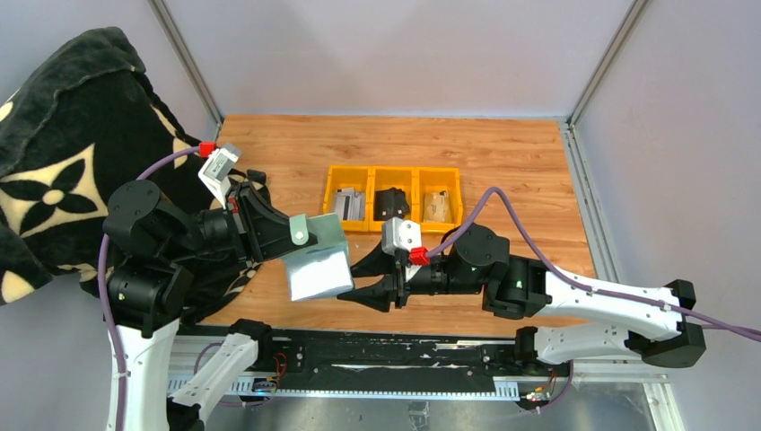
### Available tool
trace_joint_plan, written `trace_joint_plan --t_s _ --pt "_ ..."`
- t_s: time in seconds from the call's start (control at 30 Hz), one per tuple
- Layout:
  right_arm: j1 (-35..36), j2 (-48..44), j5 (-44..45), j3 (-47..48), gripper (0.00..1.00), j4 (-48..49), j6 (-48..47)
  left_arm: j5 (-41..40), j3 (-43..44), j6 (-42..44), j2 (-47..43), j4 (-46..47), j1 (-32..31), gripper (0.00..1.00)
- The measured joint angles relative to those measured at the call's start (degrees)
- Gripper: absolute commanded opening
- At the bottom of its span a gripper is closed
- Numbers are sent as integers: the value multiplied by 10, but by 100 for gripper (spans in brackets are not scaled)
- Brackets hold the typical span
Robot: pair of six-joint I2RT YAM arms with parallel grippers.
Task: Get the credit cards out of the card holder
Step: Open the card holder at the center of the board.
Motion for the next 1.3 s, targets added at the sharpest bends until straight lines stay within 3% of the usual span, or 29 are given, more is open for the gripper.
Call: trace_joint_plan --t_s 0.43,0.7,0.9,0.93,1.03,1.13,1.3 --pt "0 25 161 0 41 73 -1 26 0 -24 0 22 0 0" --pt "0 43 202 0 50 170 10 46 0 -41 0 33 0 0" --pt "0 64 155 0 21 205 37 59 0 -49 -1 37 0 0" --pt "0 65 145 0 17 206 47 63 0 -49 -2 37 0 4" --pt "-2 62 118 0 0 213 68 75 0 -47 -6 41 0 52" --pt "-1 59 96 0 0 213 91 75 3 -24 -9 42 0 88" --pt "-5 38 100 11 0 163 142 41 105 145 29 -92 0 98"
